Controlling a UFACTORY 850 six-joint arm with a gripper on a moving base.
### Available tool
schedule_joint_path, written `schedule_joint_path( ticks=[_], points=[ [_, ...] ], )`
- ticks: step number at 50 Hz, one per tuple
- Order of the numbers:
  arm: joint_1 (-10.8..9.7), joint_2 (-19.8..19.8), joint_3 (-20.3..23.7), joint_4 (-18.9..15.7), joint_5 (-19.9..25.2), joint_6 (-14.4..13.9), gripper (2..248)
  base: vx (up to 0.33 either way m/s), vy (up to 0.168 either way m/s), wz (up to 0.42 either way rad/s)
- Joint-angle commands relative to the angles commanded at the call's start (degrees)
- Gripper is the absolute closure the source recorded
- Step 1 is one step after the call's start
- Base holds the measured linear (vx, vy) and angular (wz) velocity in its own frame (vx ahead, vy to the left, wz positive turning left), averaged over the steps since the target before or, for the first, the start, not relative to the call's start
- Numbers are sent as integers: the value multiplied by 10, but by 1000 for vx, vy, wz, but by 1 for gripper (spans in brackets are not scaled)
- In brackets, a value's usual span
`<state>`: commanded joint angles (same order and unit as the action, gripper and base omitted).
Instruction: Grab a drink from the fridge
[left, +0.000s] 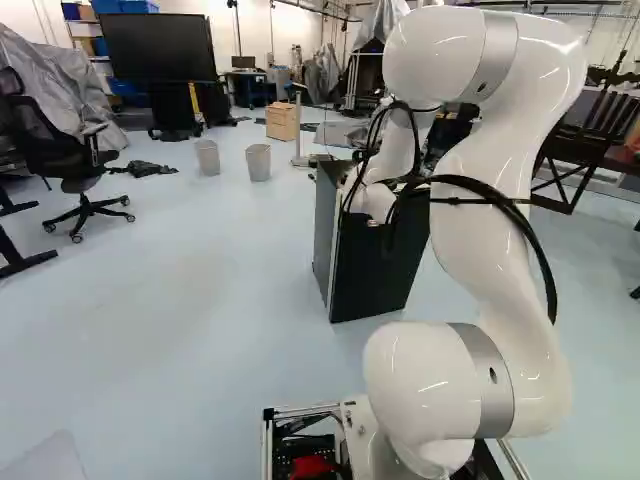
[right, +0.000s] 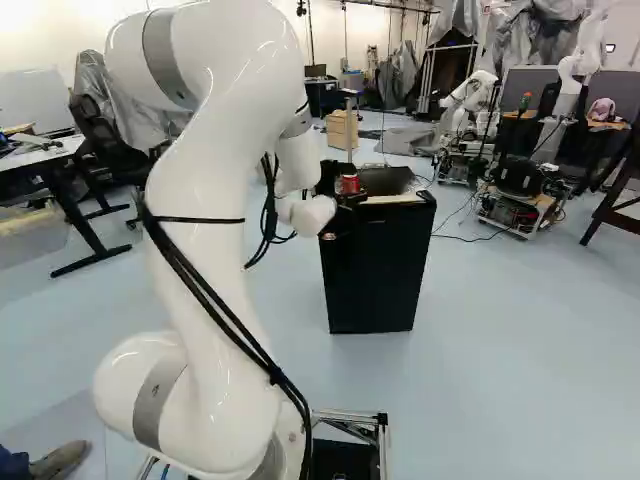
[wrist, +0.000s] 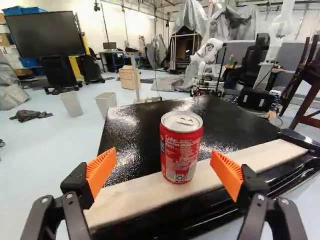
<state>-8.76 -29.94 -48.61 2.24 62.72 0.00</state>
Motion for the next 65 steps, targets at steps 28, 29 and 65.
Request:
schedule_joint_path(
  ticks=[28,29,65],
  points=[
    [-8,-7,-9,0,14,0,3,0,0,0],
    [-9,-7,-9,0,14,0,3,0,0,0],
    [-11,-4,-10,0,14,0,154,0,0,0]
  ],
)
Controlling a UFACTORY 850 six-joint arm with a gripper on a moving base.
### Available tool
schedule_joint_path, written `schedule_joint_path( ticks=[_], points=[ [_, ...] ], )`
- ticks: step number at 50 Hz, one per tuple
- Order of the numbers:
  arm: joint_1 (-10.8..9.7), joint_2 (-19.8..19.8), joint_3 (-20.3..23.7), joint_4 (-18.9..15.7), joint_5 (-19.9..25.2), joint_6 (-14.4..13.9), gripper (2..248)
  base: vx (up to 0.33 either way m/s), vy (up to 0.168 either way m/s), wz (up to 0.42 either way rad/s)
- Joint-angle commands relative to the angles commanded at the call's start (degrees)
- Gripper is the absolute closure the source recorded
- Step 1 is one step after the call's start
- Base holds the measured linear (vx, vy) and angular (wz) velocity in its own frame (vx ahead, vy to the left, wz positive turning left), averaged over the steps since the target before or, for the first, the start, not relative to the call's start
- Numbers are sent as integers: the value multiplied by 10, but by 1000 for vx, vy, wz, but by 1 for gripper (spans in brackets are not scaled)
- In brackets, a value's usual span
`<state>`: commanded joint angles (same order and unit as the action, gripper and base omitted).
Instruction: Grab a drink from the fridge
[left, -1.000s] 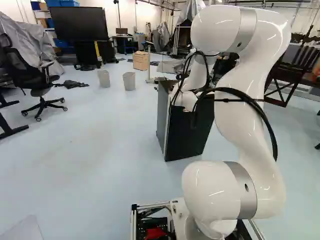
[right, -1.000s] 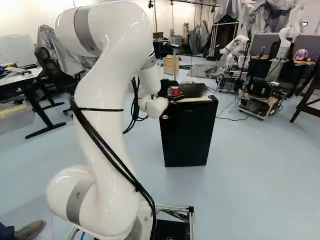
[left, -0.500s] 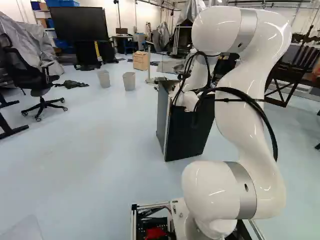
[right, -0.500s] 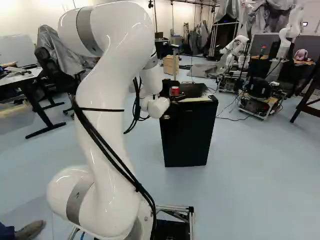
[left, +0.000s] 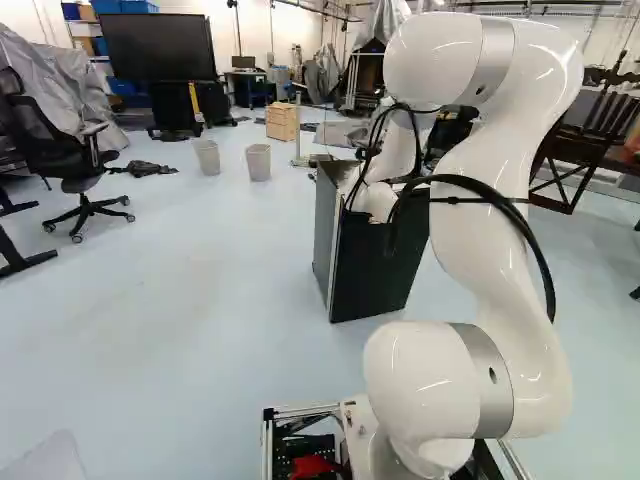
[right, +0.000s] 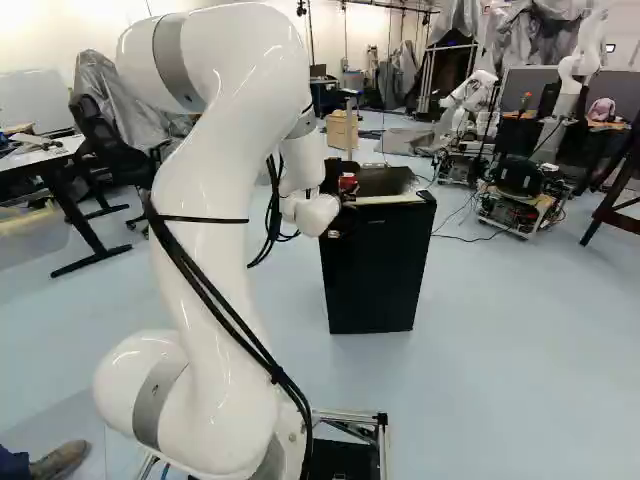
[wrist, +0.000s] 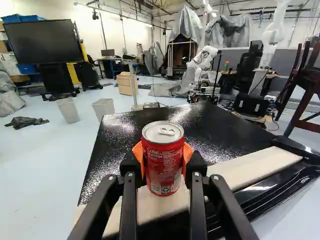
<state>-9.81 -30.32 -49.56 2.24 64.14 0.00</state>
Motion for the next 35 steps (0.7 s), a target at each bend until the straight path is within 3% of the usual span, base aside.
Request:
schedule_joint_path(
  ticks=[35],
  points=[
    [0,40,2,0,0,0,155,0,0,0]
  ],
)
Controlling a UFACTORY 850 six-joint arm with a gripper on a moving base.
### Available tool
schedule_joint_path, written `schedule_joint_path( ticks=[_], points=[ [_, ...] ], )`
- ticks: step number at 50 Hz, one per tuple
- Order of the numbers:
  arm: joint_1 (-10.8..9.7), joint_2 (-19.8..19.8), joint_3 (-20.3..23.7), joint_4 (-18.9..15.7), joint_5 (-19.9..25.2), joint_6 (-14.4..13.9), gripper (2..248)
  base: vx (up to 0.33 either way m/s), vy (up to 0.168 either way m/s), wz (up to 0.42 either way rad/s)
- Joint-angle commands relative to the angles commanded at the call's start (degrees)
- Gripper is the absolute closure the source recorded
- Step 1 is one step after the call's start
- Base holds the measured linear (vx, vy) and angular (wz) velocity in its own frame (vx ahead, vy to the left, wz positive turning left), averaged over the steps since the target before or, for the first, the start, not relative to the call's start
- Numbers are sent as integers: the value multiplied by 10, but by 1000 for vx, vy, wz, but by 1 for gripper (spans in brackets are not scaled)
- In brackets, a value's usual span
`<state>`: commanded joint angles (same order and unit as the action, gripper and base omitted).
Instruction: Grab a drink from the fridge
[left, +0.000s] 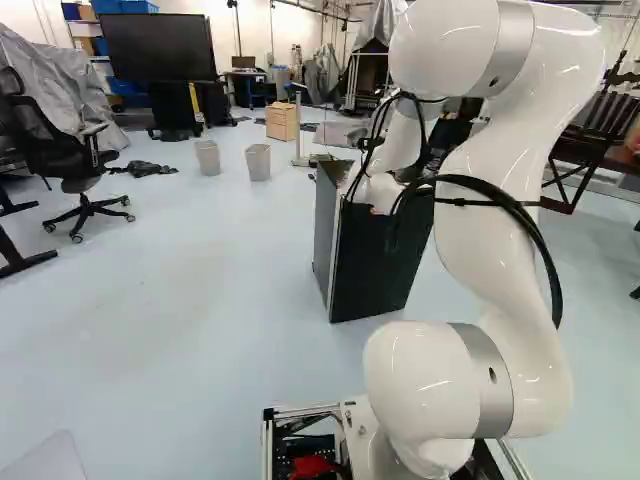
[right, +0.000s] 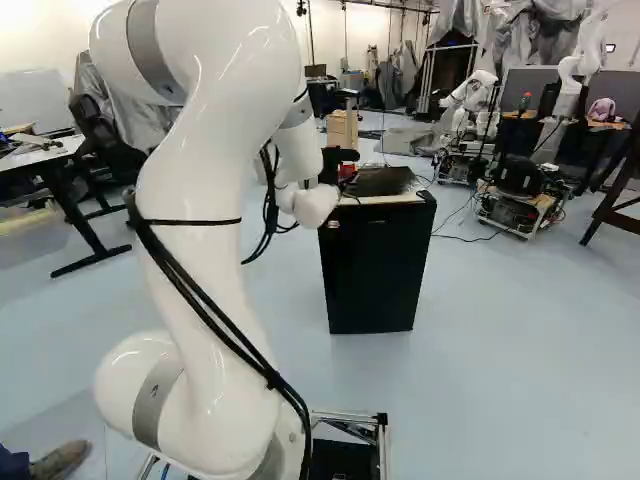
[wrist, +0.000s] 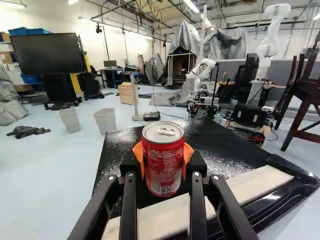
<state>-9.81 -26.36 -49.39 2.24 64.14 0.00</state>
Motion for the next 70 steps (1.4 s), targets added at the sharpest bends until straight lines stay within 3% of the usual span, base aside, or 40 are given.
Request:
schedule_joint_path(
  ticks=[37,70],
  points=[
    [3,26,12,-1,-4,0,155,0,0,0],
    [20,97,89,-5,-29,0,155,0,0,0]
  ],
)
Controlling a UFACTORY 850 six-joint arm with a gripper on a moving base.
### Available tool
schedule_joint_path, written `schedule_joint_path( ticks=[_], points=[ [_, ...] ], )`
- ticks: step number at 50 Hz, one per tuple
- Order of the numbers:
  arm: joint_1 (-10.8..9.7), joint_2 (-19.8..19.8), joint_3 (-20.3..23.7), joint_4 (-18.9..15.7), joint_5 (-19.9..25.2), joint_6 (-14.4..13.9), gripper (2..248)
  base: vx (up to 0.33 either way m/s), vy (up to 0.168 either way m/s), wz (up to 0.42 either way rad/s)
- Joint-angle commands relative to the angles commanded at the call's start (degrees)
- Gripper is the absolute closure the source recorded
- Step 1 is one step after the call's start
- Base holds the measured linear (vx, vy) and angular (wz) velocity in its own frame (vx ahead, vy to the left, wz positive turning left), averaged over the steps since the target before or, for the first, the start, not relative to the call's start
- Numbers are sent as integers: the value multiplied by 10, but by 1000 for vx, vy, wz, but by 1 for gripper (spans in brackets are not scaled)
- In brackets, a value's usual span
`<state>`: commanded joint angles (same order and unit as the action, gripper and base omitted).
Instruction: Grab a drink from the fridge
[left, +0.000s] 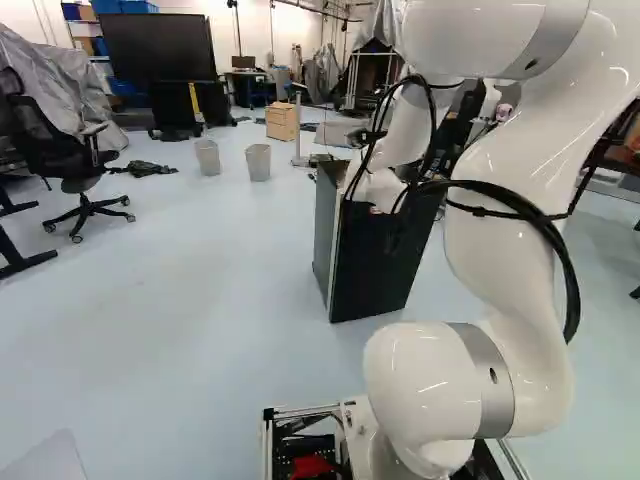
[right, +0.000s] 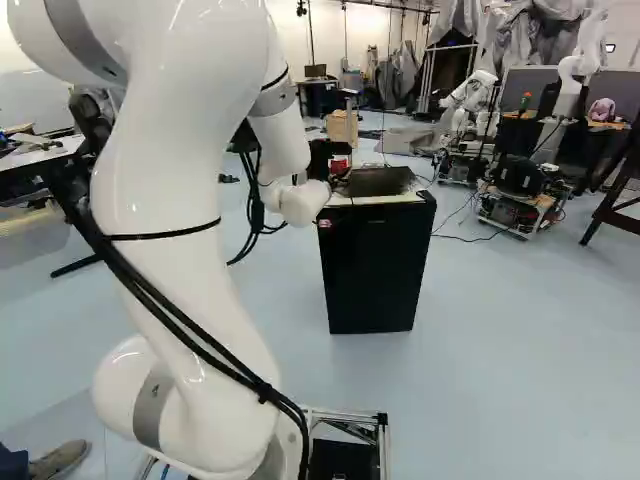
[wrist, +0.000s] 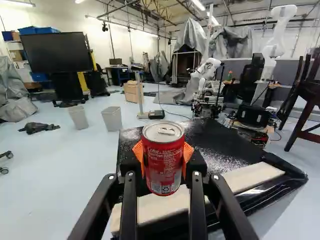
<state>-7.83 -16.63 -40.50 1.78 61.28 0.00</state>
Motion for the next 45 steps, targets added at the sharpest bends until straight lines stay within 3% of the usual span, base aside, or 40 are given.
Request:
schedule_joint_path(
  ticks=[45],
  points=[
    [45,188,205,-10,-65,0,155,0,0,0]
  ],
)
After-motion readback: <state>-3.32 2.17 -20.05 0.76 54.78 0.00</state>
